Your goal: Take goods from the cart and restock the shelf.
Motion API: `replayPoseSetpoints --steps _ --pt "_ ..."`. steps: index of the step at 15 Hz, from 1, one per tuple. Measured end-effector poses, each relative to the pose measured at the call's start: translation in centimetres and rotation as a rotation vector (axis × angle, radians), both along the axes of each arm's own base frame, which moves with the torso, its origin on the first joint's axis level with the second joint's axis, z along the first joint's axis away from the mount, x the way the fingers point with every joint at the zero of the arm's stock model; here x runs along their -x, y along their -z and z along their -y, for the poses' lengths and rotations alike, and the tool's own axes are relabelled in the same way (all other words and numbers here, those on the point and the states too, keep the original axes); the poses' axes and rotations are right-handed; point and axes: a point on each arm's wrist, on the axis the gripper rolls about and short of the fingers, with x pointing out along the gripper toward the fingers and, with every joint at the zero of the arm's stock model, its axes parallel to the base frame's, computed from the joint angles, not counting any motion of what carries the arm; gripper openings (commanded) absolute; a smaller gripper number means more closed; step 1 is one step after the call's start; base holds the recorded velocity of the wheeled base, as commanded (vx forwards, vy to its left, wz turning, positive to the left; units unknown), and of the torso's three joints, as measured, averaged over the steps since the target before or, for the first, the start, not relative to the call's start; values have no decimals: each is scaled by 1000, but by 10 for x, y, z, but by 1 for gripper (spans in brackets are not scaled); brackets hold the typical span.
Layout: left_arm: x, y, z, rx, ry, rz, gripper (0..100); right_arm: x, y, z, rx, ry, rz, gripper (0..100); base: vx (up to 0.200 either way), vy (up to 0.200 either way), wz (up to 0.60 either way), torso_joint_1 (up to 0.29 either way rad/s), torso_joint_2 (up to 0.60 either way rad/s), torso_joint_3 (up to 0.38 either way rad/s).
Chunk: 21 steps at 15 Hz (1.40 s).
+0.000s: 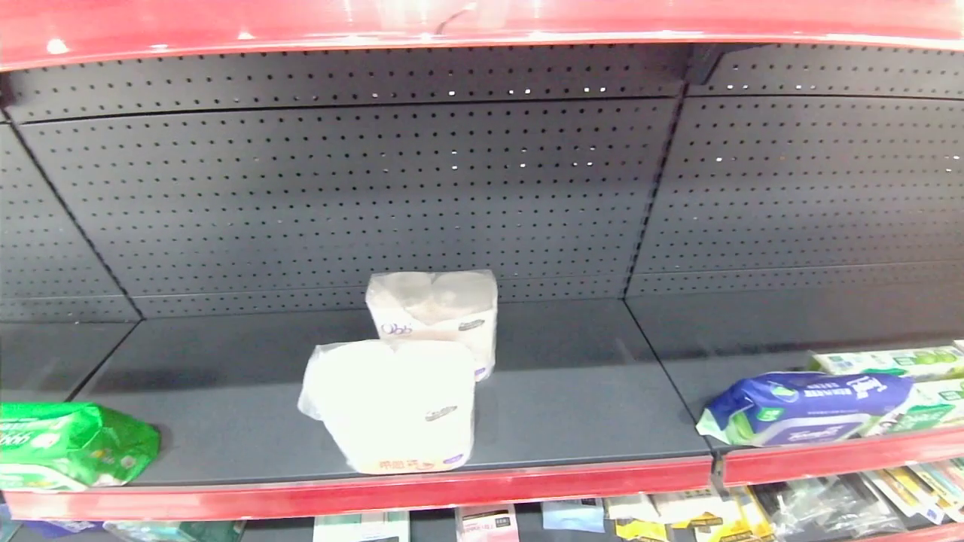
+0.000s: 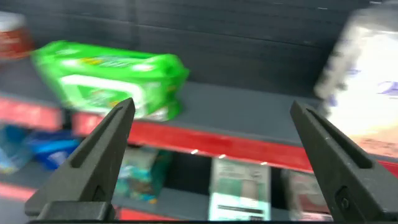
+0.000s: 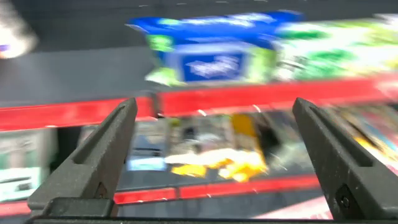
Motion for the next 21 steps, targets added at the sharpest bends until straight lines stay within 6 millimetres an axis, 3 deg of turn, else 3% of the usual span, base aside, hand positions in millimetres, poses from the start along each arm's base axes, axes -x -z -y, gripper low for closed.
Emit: replayPoseSetpoints --steps 6,8,10,12,14,19,21 --pt "1 -4 1 1 29 12 100 0 0 0 -3 0 0 100 0 0 0 0 0 0" --pt "6 -31 1 26 45 73 100 0 0 0 -3 1 0 100 0 0 0 0 0 0" --pt "-2 -65 0 60 48 44 100 0 0 0 -3 1 0 100 0 0 0 0 0 0" --pt "-27 -89 -4 98 39 -68 100 0 0 0 -4 1 0 100 0 0 0 0 0 0" --pt "-59 -101 -9 131 22 -203 100 0 0 0 -3 1 0 100 0 0 0 0 0 0" --pt "-144 -103 -23 176 -8 -512 100 0 0 0 -4 1 -1 100 0 0 0 0 0 0" --pt "-169 -97 -26 151 3 -600 100 0 0 0 -4 1 -1 100 0 0 0 0 0 0"
